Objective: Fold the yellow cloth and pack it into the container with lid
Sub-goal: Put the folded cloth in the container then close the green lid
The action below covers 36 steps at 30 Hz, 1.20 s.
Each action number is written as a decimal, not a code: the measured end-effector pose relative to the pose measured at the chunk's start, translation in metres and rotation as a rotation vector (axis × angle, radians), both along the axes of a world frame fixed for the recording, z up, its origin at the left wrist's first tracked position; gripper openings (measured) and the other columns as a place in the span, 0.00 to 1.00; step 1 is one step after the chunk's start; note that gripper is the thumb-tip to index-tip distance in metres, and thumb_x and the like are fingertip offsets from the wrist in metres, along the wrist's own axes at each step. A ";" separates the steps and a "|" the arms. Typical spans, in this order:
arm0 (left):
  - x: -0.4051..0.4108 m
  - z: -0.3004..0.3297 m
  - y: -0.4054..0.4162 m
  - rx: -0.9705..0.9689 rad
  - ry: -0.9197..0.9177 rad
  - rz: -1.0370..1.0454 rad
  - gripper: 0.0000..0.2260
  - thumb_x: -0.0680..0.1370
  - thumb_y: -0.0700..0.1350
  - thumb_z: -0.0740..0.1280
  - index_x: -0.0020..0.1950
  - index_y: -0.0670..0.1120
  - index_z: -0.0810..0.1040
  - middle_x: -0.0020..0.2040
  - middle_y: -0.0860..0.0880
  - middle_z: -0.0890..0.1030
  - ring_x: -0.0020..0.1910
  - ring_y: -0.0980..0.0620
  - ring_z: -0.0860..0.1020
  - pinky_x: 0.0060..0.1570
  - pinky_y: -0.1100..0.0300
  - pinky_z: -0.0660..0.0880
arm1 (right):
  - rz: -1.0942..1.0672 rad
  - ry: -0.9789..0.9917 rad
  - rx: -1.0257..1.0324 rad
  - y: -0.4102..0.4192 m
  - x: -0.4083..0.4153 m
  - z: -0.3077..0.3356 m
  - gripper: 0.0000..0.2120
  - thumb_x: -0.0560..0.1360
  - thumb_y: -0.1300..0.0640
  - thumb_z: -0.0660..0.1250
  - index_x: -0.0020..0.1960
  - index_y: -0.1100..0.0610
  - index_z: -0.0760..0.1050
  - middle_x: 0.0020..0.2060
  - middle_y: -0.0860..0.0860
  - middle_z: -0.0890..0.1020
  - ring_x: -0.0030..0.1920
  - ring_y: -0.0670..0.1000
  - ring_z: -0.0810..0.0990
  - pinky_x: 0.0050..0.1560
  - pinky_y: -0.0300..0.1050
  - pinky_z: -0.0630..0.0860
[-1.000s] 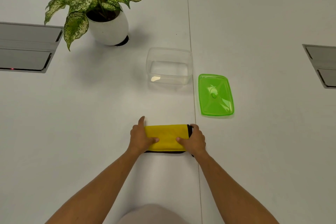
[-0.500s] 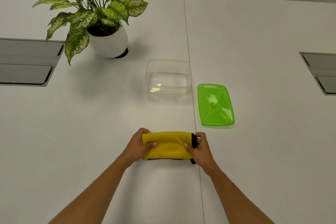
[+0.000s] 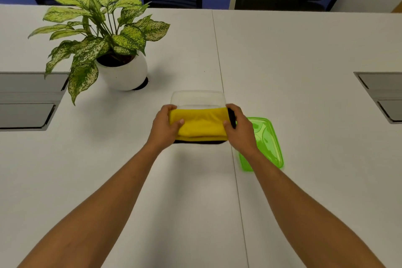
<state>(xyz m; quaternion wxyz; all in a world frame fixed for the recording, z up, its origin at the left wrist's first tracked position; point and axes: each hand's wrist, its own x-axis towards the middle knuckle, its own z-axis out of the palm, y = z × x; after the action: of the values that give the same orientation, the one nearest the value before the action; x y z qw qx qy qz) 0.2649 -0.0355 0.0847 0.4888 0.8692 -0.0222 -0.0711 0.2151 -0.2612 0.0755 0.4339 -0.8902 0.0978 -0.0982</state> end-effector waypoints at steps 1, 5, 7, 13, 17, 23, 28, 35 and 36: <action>0.011 0.002 -0.004 0.038 -0.036 0.003 0.20 0.78 0.47 0.67 0.69 0.48 0.66 0.64 0.45 0.71 0.61 0.44 0.72 0.58 0.50 0.75 | 0.006 0.006 -0.047 -0.001 0.013 0.003 0.21 0.77 0.58 0.62 0.68 0.46 0.65 0.53 0.54 0.79 0.51 0.55 0.77 0.50 0.51 0.76; 0.052 0.000 -0.018 0.144 -0.065 -0.003 0.19 0.79 0.41 0.64 0.69 0.48 0.66 0.67 0.42 0.68 0.64 0.43 0.71 0.60 0.54 0.70 | 0.025 0.081 -0.139 -0.007 0.058 0.007 0.20 0.77 0.59 0.59 0.68 0.45 0.66 0.55 0.56 0.78 0.54 0.58 0.77 0.53 0.56 0.76; 0.067 -0.005 -0.022 0.189 -0.066 -0.032 0.19 0.79 0.39 0.63 0.69 0.47 0.65 0.68 0.41 0.66 0.64 0.42 0.70 0.62 0.54 0.69 | 0.034 0.101 -0.161 -0.009 0.074 0.003 0.20 0.77 0.60 0.59 0.67 0.47 0.67 0.55 0.57 0.78 0.54 0.59 0.77 0.53 0.55 0.76; 0.097 -0.027 -0.036 0.377 -0.048 -0.151 0.29 0.74 0.30 0.65 0.72 0.45 0.62 0.71 0.41 0.61 0.63 0.39 0.71 0.57 0.55 0.73 | 0.077 0.155 -0.219 -0.011 0.106 -0.021 0.20 0.77 0.63 0.59 0.68 0.54 0.67 0.53 0.61 0.77 0.54 0.60 0.75 0.51 0.50 0.72; 0.099 -0.044 -0.038 0.538 -0.021 -0.243 0.31 0.72 0.30 0.67 0.72 0.44 0.62 0.71 0.41 0.62 0.60 0.37 0.73 0.55 0.51 0.74 | 0.141 0.221 -0.370 -0.008 0.116 -0.028 0.21 0.77 0.64 0.58 0.69 0.55 0.66 0.54 0.63 0.75 0.52 0.63 0.76 0.51 0.55 0.75; 0.092 -0.054 -0.035 0.700 0.015 -0.318 0.27 0.75 0.33 0.66 0.71 0.45 0.63 0.67 0.41 0.67 0.58 0.38 0.75 0.52 0.49 0.75 | 0.257 0.294 -0.579 -0.002 0.112 -0.029 0.21 0.73 0.65 0.62 0.65 0.59 0.67 0.51 0.63 0.77 0.48 0.64 0.77 0.41 0.50 0.70; 0.086 -0.051 -0.034 0.787 0.066 -0.387 0.27 0.75 0.36 0.67 0.71 0.46 0.62 0.65 0.41 0.69 0.57 0.38 0.75 0.53 0.47 0.76 | 0.256 0.354 -0.601 0.003 0.100 -0.025 0.21 0.70 0.67 0.63 0.62 0.61 0.67 0.50 0.63 0.77 0.48 0.64 0.77 0.38 0.48 0.68; 0.068 -0.059 -0.034 0.879 0.083 -0.452 0.27 0.74 0.39 0.69 0.71 0.47 0.63 0.62 0.42 0.71 0.54 0.41 0.77 0.50 0.51 0.77 | 0.268 0.408 -0.680 0.009 0.086 -0.032 0.12 0.70 0.70 0.61 0.53 0.64 0.71 0.51 0.64 0.77 0.50 0.64 0.77 0.41 0.49 0.68; 0.067 -0.060 -0.035 0.887 0.073 -0.449 0.27 0.74 0.39 0.69 0.71 0.47 0.63 0.62 0.41 0.71 0.54 0.41 0.77 0.51 0.51 0.77 | 0.271 0.404 -0.689 0.010 0.086 -0.034 0.12 0.71 0.70 0.60 0.53 0.64 0.71 0.52 0.63 0.77 0.51 0.64 0.77 0.42 0.50 0.70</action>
<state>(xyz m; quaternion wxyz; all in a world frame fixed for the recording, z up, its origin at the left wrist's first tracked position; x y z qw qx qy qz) 0.3315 -0.0704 0.0246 0.0452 0.9641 -0.1595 -0.2076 0.3007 -0.2508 0.0417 0.0922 -0.9894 0.0245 0.1092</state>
